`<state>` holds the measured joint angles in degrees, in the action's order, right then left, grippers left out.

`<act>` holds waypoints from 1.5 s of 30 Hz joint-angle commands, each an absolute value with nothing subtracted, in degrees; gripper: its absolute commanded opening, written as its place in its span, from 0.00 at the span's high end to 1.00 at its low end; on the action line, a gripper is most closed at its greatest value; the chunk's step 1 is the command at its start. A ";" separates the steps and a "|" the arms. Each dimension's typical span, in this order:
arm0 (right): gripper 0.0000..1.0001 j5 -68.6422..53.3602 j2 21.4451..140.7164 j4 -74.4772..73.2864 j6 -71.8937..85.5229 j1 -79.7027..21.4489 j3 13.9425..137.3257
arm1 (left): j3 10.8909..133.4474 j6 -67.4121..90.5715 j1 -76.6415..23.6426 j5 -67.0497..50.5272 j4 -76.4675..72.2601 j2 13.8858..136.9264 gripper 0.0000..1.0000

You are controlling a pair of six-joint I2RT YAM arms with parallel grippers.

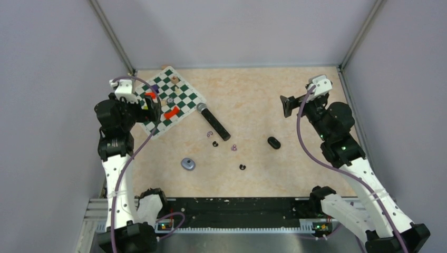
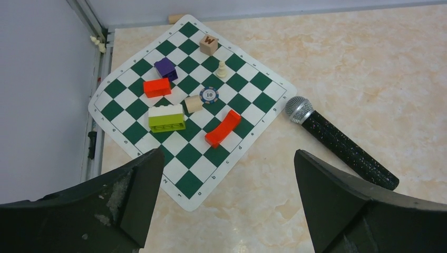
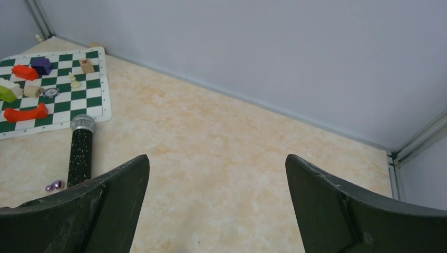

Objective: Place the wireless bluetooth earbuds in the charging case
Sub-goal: Pick up the charging case at the center of the board.

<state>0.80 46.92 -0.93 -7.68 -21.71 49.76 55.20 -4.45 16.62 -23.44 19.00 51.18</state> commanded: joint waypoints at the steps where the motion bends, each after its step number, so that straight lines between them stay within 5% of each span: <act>1: 0.01 2.46 48.49 2.39 -8.18 -22.36 50.63 | 57.95 -5.55 17.05 -25.82 18.86 52.64 0.01; 21: 0.01 4.19 61.81 0.09 -8.19 -29.68 52.87 | 61.86 -17.21 8.24 -21.90 32.33 61.80 0.01; 45: 0.01 1.56 60.38 -1.40 -8.53 -30.03 51.29 | 47.86 -39.70 0.27 -32.42 44.11 56.01 0.01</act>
